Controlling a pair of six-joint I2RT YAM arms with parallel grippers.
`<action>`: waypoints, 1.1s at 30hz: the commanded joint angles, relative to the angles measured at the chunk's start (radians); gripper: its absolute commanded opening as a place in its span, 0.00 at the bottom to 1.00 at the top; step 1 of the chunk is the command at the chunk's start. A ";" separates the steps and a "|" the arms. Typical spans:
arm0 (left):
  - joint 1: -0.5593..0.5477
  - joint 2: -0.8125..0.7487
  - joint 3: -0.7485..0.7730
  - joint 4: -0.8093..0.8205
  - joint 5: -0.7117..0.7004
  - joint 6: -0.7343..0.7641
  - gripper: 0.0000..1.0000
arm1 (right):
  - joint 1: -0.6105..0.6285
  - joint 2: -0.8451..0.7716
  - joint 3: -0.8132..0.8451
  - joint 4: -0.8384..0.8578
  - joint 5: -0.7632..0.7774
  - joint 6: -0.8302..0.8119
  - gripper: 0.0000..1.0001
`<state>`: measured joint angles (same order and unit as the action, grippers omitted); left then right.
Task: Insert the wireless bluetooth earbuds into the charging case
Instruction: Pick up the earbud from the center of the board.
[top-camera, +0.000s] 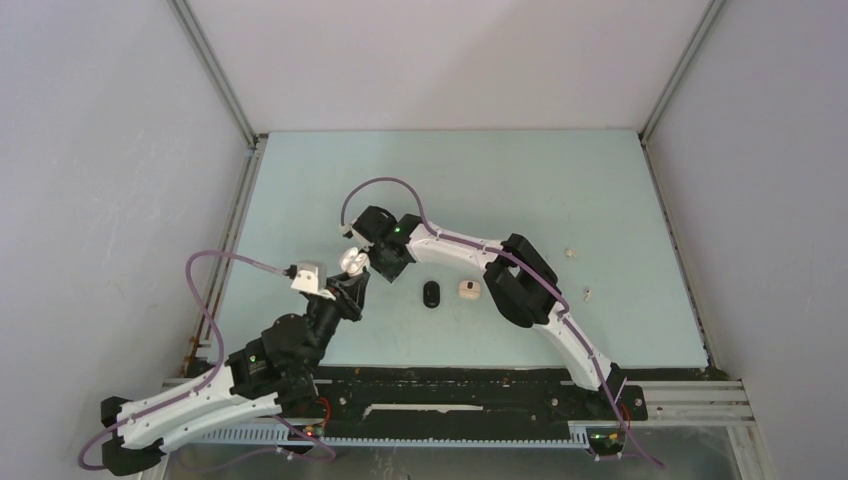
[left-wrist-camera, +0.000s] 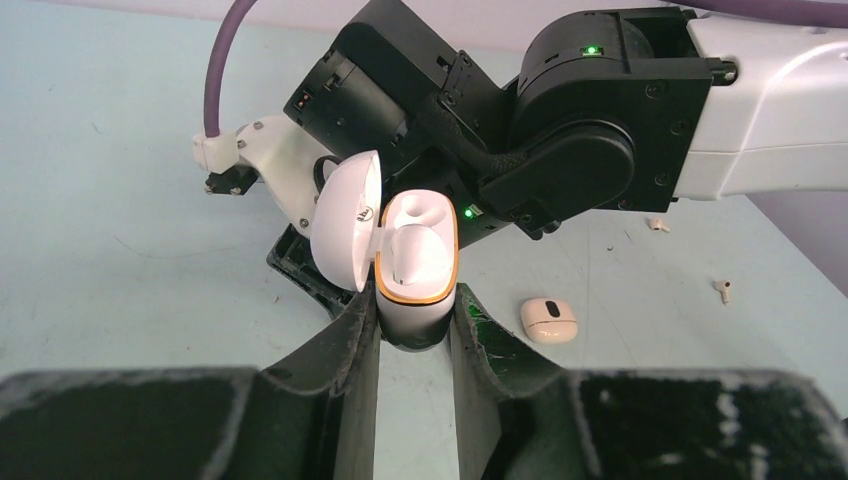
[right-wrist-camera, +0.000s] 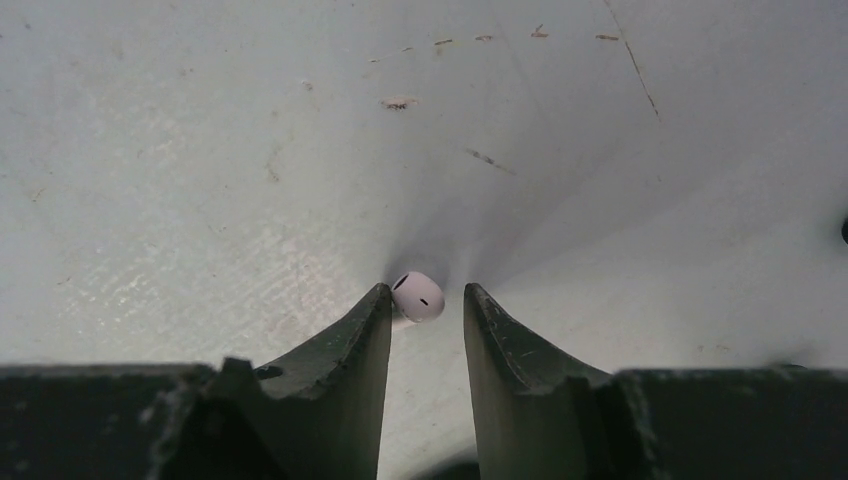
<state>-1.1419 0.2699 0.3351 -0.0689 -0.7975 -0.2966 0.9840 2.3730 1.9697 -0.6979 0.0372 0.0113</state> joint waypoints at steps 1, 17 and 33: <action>0.007 0.021 0.035 0.054 0.012 0.007 0.00 | 0.006 -0.012 -0.009 -0.002 0.033 -0.004 0.35; 0.007 0.020 0.027 0.050 0.022 -0.003 0.00 | 0.006 -0.005 -0.013 0.003 0.017 -0.008 0.09; 0.007 0.049 -0.029 0.155 0.077 -0.013 0.00 | -0.106 -0.374 -0.220 0.113 0.128 -0.169 0.00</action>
<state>-1.1419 0.2970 0.3302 -0.0032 -0.7544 -0.2977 0.9436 2.1727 1.7714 -0.6464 0.1219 -0.1017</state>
